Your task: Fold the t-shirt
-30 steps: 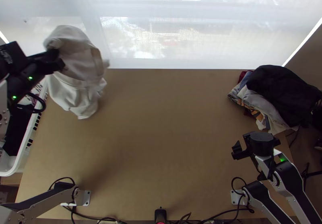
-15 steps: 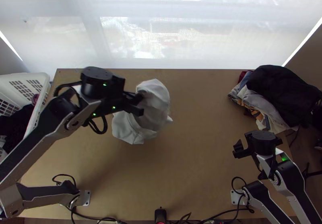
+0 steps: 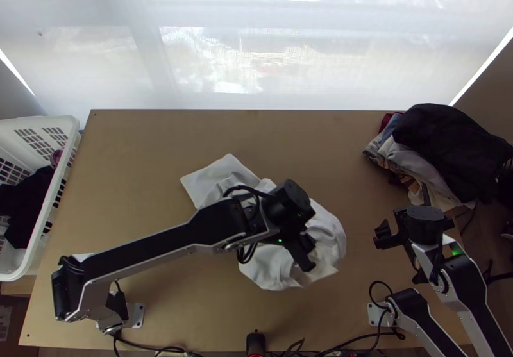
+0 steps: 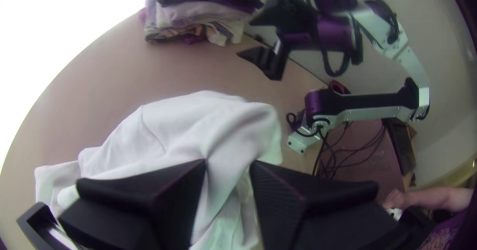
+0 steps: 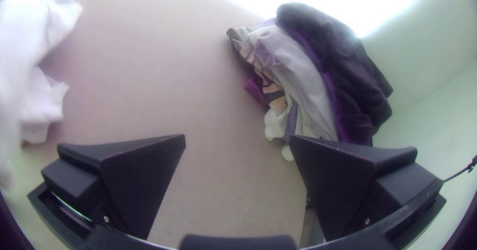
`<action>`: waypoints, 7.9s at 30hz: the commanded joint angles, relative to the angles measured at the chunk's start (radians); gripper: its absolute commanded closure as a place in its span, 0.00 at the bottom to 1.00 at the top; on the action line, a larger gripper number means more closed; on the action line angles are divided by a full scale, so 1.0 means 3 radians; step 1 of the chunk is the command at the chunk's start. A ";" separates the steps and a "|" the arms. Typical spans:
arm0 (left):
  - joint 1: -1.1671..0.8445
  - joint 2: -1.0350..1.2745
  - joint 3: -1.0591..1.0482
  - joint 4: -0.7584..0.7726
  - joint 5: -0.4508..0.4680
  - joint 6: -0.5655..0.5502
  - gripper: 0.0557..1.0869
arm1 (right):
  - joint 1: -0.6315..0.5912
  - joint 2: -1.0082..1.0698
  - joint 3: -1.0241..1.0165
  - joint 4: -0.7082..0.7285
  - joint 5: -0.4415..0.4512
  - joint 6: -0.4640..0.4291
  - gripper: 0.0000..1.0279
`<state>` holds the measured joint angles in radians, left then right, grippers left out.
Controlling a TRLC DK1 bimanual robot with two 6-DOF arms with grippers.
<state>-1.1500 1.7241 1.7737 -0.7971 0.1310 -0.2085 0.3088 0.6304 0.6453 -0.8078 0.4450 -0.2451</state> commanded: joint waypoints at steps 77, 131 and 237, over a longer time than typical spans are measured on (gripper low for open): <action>0.2110 -0.1610 -0.1510 -0.0759 -0.0314 0.0782 0.06 | 0.1998 0.2986 0.2415 0.0959 -0.0614 -0.0610 0.97; 0.2192 -0.1881 -0.1305 -0.0840 -0.0227 0.0731 0.06 | 0.2647 0.3559 0.5396 0.2687 -0.0466 -0.2875 0.97; 0.2570 -0.1099 -0.0968 -0.0697 0.1977 0.0378 0.97 | 0.2489 0.3283 0.4655 0.2728 -0.0256 -0.2849 0.97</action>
<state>-0.3981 1.4105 1.4857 -1.0050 0.7044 -0.0830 1.0569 1.6257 2.0537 0.0101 0.3595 -1.1007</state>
